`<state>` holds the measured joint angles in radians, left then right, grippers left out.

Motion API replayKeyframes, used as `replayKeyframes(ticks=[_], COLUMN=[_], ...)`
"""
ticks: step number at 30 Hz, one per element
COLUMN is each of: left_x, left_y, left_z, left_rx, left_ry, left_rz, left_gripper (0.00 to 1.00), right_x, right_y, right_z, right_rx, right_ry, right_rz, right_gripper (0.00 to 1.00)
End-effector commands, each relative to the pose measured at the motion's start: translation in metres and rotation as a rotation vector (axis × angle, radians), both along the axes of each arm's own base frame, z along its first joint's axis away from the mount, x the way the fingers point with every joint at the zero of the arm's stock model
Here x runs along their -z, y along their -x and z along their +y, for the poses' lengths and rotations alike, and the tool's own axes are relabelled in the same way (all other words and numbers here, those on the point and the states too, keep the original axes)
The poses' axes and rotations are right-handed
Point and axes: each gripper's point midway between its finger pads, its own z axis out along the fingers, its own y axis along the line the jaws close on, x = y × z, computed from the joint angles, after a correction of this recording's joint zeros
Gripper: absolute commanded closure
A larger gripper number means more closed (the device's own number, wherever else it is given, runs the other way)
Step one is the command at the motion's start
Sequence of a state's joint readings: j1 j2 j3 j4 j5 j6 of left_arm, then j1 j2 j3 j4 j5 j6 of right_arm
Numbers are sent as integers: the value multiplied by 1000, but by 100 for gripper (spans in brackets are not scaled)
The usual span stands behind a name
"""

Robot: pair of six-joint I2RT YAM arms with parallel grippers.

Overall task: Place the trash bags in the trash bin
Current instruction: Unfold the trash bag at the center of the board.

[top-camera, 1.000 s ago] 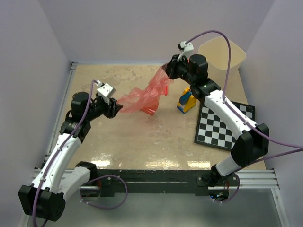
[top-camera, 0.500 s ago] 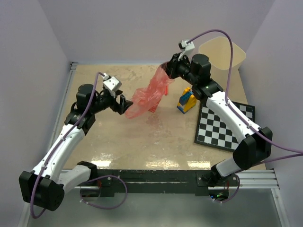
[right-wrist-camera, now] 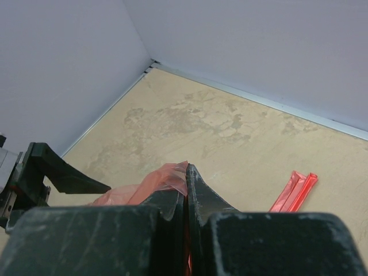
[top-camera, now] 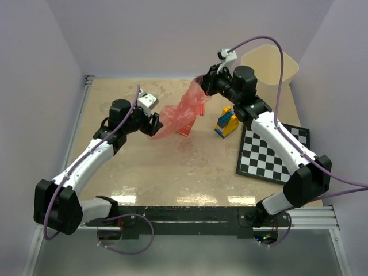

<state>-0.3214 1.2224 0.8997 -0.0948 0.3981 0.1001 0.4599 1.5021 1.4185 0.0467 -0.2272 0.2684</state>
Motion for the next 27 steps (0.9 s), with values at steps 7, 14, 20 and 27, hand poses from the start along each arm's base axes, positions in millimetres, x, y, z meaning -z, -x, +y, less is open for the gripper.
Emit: replayKeyframes(ticks=[7,14,20,27], left_x=[-83,-169,-290,-484], left_y=[-48,-120,-177,-119], left_z=[20,66,68,75], left_rx=[-134,-394,-435,-418], left_ry=[-31,64,193,390], left_rz=[-245,-395,-599,-1181], left_gripper=[100,100,100,100], right_x=[20,20,-96,-341], right_y=[-19,-92,-152,-37], right_z=[-22,-13,8,-75], right_rx=[85,139,200,423], right_ry=[181,226,97,-541], right_rz=[-27,8,-298,-943], right_gripper=[100,100,100,100])
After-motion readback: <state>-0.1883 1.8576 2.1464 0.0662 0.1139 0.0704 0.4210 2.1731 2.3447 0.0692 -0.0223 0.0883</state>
